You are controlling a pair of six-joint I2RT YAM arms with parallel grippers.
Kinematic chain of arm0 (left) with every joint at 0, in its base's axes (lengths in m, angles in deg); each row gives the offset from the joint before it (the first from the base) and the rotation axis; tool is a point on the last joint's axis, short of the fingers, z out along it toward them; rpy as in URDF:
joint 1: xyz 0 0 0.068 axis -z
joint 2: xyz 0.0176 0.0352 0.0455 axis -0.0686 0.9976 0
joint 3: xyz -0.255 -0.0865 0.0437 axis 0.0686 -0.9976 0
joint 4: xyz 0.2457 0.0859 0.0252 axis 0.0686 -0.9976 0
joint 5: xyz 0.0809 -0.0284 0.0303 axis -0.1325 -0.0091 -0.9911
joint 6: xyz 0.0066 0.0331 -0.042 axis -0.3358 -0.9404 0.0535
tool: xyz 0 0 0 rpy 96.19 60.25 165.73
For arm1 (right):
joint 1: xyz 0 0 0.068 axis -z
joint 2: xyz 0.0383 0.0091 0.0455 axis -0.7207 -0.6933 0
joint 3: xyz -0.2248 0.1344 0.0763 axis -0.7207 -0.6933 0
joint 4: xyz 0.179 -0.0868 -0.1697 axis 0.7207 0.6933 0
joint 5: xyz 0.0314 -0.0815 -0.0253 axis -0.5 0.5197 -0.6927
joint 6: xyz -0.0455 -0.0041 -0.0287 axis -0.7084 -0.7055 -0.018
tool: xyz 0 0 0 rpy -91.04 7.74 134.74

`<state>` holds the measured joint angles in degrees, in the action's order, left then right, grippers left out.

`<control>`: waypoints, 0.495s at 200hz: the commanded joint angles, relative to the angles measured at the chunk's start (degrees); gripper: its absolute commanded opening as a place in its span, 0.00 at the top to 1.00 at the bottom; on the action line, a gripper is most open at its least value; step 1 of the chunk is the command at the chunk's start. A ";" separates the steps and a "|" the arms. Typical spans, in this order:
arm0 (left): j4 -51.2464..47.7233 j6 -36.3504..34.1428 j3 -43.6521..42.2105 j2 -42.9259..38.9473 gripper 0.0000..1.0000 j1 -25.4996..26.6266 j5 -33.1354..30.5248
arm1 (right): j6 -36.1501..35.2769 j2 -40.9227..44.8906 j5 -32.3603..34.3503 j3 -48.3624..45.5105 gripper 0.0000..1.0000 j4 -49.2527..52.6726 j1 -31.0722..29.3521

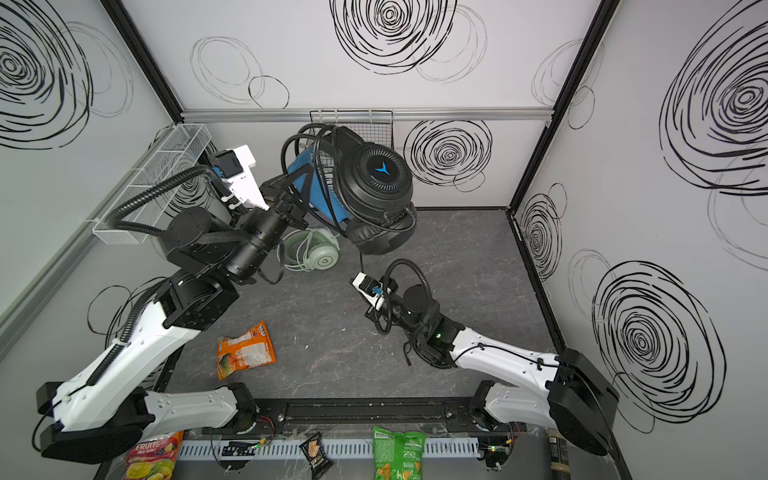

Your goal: Wrap the headphones

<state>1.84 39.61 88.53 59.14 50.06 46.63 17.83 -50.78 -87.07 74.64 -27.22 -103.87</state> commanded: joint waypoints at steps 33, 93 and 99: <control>13.02 -7.88 -0.40 2.50 1.00 -1.89 -13.48 | -2.13 -2.43 9.04 2.72 1.00 4.66 -6.89; 29.55 -33.15 -11.82 7.69 1.00 -3.34 -28.46 | -7.33 1.69 14.33 7.32 1.00 12.29 -14.96; 30.43 -34.45 -12.74 8.11 1.00 -3.54 -29.00 | -7.96 2.50 14.79 7.82 1.00 13.06 -15.52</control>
<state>16.61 15.55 78.45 66.17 47.55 25.10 13.50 -51.91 -75.60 79.40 -18.50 -116.87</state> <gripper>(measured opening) 0.101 0.065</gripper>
